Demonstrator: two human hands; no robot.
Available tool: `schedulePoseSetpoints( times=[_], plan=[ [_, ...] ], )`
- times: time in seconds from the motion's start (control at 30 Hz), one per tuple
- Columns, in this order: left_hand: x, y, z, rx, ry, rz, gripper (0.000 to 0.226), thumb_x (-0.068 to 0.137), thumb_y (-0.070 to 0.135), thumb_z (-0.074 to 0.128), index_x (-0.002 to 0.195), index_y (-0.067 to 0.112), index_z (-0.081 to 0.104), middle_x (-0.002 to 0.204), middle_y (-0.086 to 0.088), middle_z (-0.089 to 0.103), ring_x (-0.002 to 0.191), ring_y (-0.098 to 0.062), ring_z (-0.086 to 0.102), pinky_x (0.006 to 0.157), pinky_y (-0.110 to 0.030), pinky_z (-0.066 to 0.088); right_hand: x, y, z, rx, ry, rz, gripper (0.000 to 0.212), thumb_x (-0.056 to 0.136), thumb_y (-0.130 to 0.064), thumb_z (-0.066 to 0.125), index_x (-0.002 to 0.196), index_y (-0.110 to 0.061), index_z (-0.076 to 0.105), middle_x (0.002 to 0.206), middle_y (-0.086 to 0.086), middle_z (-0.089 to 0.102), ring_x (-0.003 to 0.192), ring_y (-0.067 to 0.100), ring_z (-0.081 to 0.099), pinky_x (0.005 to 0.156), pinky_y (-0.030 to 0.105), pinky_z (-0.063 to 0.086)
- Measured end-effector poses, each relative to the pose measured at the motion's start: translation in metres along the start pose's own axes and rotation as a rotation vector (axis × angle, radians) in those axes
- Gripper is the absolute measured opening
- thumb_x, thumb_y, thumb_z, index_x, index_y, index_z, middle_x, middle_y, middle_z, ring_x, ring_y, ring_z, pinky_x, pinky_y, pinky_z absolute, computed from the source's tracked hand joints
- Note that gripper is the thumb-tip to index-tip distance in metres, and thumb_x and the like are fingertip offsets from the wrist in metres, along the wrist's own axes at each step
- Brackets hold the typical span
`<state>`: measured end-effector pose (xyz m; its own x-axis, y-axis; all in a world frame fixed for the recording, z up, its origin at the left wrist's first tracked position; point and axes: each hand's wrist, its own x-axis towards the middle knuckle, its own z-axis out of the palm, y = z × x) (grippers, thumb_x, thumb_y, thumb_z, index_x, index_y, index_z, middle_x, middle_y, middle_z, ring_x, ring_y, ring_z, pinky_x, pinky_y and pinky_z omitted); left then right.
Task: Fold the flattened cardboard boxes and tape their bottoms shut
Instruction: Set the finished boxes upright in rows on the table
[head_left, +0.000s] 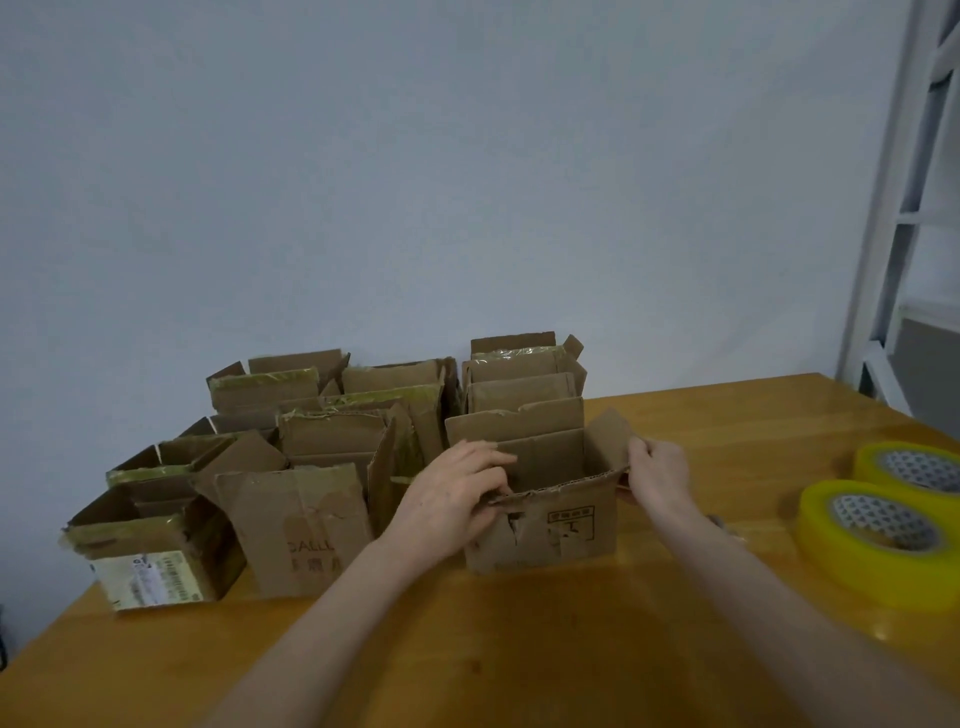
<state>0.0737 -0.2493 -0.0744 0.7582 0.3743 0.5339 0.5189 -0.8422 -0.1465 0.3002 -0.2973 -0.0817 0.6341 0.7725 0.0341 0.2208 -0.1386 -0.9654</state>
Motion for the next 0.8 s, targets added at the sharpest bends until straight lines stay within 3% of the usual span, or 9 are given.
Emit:
schedulePoseSetpoints(
  times=[0.1, 0.17, 0.3, 0.4, 0.5, 0.6, 0.67, 0.73, 0.8],
  plan=[
    [0.018, -0.006, -0.021, 0.068, -0.299, 0.027, 0.015, 0.091, 0.027, 0.056, 0.105, 0.022, 0.06, 0.136, 0.005, 0.052, 0.138, -0.013, 0.032, 0.12, -0.043, 0.012, 0.003, 0.002, 0.002, 0.011, 0.015, 0.012, 0.03, 0.098, -0.016, 0.037, 0.087, 0.0, 0.059, 0.082, 0.019, 0.061, 0.089, 0.04, 0.063, 0.075, 0.057, 0.054],
    [0.025, -0.009, -0.027, 0.181, -0.396, 0.053, 0.023, 0.094, 0.031, 0.052, 0.115, 0.022, 0.057, 0.128, 0.003, 0.054, 0.129, -0.013, 0.041, 0.119, -0.042, 0.016, 0.004, 0.003, 0.002, 0.019, 0.026, 0.02, 0.03, 0.098, -0.016, 0.037, 0.08, -0.005, 0.058, 0.091, 0.024, 0.064, 0.089, 0.041, 0.063, 0.075, 0.059, 0.053],
    [0.009, -0.007, -0.024, 0.273, -0.129, 0.068, 0.015, 0.082, 0.032, 0.07, 0.094, 0.022, 0.069, 0.093, -0.001, 0.063, 0.092, -0.02, 0.061, 0.075, -0.03, 0.054, 0.001, 0.004, 0.001, 0.052, 0.057, 0.039, 0.031, 0.098, -0.016, 0.037, 0.077, -0.006, 0.057, 0.097, 0.028, 0.062, 0.092, 0.043, 0.062, 0.077, 0.06, 0.052],
    [-0.006, -0.002, -0.011, 0.266, 0.041, -0.017, 0.011, 0.078, 0.029, 0.074, 0.088, 0.024, 0.073, 0.085, -0.001, 0.065, 0.087, -0.019, 0.062, 0.051, -0.025, 0.053, 0.0, 0.006, 0.002, 0.07, 0.065, 0.04, 0.03, 0.099, -0.019, 0.037, 0.09, 0.001, 0.058, 0.1, 0.029, 0.062, 0.095, 0.044, 0.061, 0.078, 0.06, 0.052],
    [-0.003, -0.002, -0.005, 0.252, 0.065, -0.113, 0.017, 0.075, 0.027, 0.077, 0.092, 0.023, 0.074, 0.084, -0.003, 0.064, 0.078, -0.018, 0.062, 0.045, -0.026, 0.051, 0.002, 0.006, 0.003, 0.067, 0.036, 0.01, 0.034, 0.099, -0.021, 0.037, 0.095, 0.006, 0.058, 0.102, 0.03, 0.061, 0.091, 0.043, 0.062, 0.079, 0.06, 0.051],
    [-0.001, -0.003, -0.002, 0.215, 0.086, -0.169, 0.02, 0.075, 0.026, 0.077, 0.095, 0.021, 0.073, 0.088, -0.004, 0.064, 0.08, -0.019, 0.063, 0.052, -0.028, 0.055, -0.001, 0.005, 0.002, 0.092, 0.002, -0.022, 0.036, 0.099, -0.025, 0.038, 0.09, 0.004, 0.057, 0.102, 0.029, 0.06, 0.08, 0.036, 0.059, 0.082, 0.059, 0.05],
    [-0.008, 0.002, 0.0, 0.167, 0.125, -0.21, 0.028, 0.078, 0.025, 0.072, 0.106, 0.021, 0.07, 0.105, -0.007, 0.064, 0.102, -0.024, 0.062, 0.078, -0.037, 0.058, -0.009, 0.006, -0.001, 0.14, -0.027, -0.041, 0.029, 0.1, -0.025, 0.039, 0.095, -0.003, 0.057, 0.095, 0.02, 0.061, 0.092, 0.036, 0.059, 0.089, 0.055, 0.049],
    [-0.021, 0.014, 0.006, 0.112, 0.173, -0.294, 0.048, 0.079, 0.022, 0.07, 0.125, 0.022, 0.06, 0.129, -0.011, 0.055, 0.124, -0.026, 0.05, 0.1, -0.039, 0.044, -0.018, 0.013, -0.003, 0.197, -0.075, -0.059, 0.023, 0.1, -0.018, 0.038, 0.114, -0.013, 0.056, 0.101, 0.006, 0.06, 0.103, 0.029, 0.056, 0.094, 0.047, 0.047],
    [-0.039, 0.028, 0.016, -0.003, 0.205, -0.42, 0.068, 0.077, 0.019, 0.071, 0.14, 0.023, 0.043, 0.143, -0.011, 0.041, 0.129, -0.023, 0.043, 0.103, -0.037, 0.038, -0.028, 0.021, -0.005, 0.187, -0.148, -0.098, 0.04, 0.098, -0.011, 0.041, 0.138, -0.018, 0.042, 0.123, 0.003, 0.054, 0.11, 0.02, 0.051, 0.088, 0.034, 0.047]
  ],
)
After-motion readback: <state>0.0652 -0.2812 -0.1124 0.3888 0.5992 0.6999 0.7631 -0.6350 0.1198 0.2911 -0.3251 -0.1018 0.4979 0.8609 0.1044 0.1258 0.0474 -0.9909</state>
